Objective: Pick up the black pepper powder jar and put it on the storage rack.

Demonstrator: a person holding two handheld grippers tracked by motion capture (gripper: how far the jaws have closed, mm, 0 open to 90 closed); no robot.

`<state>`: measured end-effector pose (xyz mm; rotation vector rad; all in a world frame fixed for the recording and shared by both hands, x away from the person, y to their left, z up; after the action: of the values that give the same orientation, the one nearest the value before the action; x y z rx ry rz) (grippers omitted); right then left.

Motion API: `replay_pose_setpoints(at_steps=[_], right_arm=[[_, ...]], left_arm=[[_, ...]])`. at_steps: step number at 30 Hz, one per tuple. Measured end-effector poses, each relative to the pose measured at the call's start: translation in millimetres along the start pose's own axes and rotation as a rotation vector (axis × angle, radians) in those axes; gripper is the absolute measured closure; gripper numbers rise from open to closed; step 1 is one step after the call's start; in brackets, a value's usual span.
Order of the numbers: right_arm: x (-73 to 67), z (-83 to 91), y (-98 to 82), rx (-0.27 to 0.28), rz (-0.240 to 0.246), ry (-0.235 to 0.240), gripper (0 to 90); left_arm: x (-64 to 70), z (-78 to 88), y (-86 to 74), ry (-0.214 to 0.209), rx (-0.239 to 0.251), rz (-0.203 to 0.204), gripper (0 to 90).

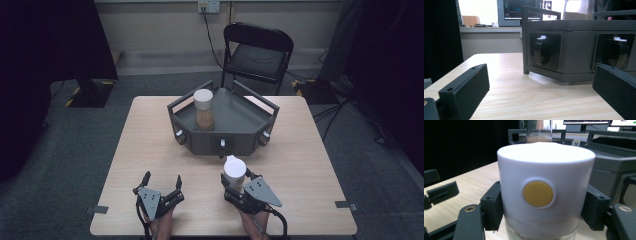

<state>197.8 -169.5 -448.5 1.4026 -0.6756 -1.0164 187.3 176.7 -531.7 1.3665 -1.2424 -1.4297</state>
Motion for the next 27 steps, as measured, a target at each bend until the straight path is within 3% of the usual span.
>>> replay_pose_setpoints(at_steps=[13, 27], right_arm=[[0.4, -14.6, 28.3, 0.013, 0.005, 0.012, 29.6], [9.3, -26.1, 54.9, 0.022, -0.009, -0.008, 29.6]], left_arm=[[-0.2, 0.0, -0.2, -0.001, 0.001, 0.000, 0.1], [-0.9, 0.1, -0.3, -0.006, 0.002, 0.000, 0.1]])
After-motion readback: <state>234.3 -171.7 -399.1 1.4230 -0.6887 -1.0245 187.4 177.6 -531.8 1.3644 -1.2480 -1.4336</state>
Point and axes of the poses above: each handheld gripper's, and its own axes: z roughly backward along the jaws, y roughly out of its top, x roughly to its right, the point moved 3 cm from there along -z, roughly forward along the jaws, and after that the axes turned 13 degrees about -z, right-handed, at the moved point
